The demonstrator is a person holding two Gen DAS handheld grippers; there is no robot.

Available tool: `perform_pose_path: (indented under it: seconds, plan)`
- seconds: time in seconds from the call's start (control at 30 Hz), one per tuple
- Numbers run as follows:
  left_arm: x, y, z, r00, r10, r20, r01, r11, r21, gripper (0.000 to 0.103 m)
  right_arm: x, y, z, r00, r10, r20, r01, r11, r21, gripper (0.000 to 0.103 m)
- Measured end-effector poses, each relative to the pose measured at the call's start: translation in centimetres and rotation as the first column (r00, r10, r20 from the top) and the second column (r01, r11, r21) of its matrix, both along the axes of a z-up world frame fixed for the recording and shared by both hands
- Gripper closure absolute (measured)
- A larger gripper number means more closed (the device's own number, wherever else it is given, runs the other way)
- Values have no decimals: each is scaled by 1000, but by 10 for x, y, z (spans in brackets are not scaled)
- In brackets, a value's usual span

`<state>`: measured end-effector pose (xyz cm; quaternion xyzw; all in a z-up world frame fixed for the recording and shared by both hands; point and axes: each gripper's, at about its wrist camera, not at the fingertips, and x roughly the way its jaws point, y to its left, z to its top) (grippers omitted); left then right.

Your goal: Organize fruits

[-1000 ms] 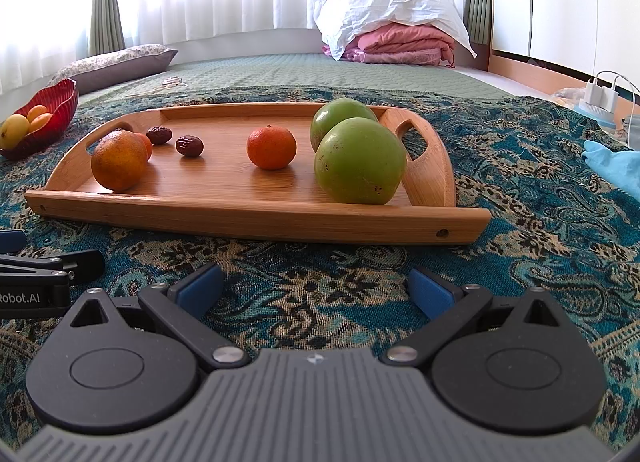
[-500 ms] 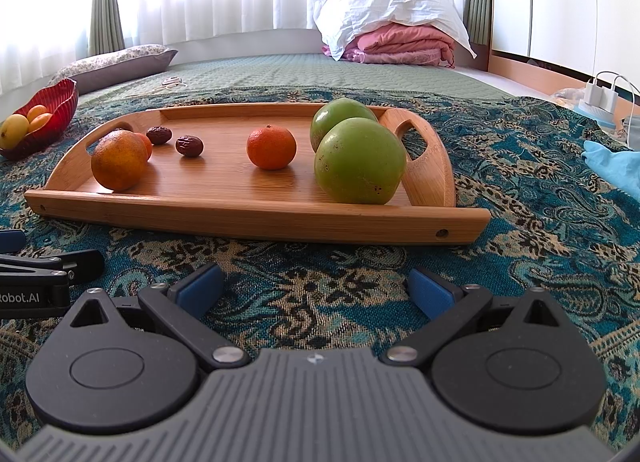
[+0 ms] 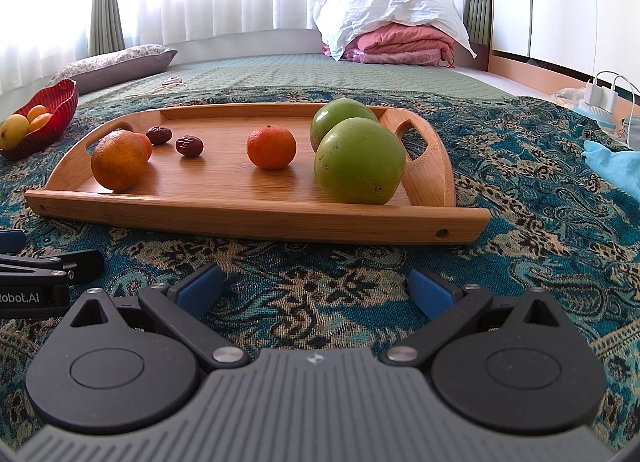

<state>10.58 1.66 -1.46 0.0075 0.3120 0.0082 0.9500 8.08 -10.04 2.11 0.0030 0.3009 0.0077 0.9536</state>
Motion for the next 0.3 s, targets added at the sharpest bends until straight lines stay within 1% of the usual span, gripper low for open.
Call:
perform_pose_path:
  seconds: [0.3]
  plan:
    - [0, 0, 1, 1000, 1, 3, -1, 1000, 0, 0, 0, 0, 0, 1000, 0, 0, 0, 1000, 0, 0]
